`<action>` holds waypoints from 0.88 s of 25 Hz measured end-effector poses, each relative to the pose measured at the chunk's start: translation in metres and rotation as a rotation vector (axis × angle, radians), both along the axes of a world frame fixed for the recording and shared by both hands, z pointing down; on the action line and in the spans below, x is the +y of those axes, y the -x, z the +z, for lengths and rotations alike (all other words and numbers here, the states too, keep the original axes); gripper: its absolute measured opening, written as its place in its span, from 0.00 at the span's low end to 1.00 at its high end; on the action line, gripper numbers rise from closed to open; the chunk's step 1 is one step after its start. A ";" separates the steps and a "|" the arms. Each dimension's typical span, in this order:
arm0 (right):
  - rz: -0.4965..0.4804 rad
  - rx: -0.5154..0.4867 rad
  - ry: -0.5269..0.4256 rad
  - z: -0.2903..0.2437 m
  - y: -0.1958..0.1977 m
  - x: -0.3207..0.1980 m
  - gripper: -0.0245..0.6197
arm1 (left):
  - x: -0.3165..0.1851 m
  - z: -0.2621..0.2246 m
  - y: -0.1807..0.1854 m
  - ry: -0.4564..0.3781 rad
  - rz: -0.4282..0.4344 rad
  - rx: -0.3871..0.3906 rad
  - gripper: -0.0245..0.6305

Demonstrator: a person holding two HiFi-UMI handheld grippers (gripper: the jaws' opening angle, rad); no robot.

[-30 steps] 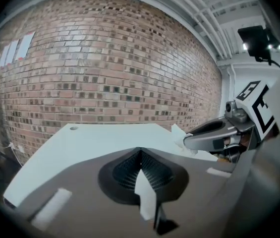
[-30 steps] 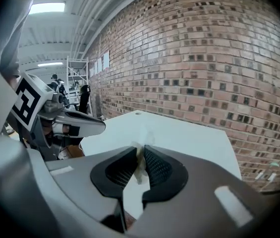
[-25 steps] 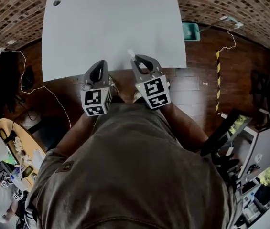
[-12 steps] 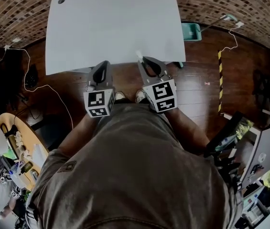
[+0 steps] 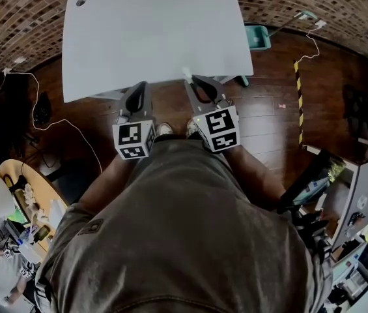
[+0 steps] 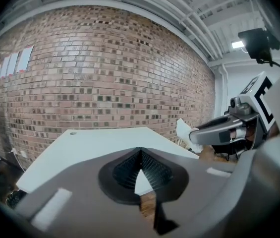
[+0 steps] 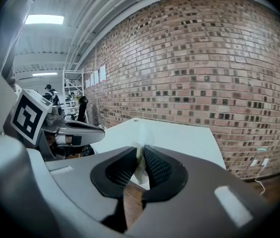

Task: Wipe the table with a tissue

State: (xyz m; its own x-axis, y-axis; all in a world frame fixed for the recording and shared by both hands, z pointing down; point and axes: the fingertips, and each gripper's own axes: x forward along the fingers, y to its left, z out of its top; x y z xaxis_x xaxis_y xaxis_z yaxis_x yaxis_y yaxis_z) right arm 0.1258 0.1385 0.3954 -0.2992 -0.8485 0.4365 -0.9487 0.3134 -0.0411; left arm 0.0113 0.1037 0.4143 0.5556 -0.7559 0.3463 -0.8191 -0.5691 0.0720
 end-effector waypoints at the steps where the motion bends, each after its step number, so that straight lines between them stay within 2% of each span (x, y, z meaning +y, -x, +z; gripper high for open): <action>1: 0.001 0.003 0.000 0.000 0.000 0.000 0.13 | 0.000 -0.001 0.000 -0.001 0.001 0.004 0.04; 16: -0.007 0.020 -0.002 -0.001 0.011 -0.001 0.13 | -0.001 -0.006 0.011 -0.008 0.002 0.008 0.04; 22: -0.009 0.021 -0.003 -0.001 0.014 -0.003 0.13 | -0.002 -0.002 0.015 0.013 -0.011 0.010 0.04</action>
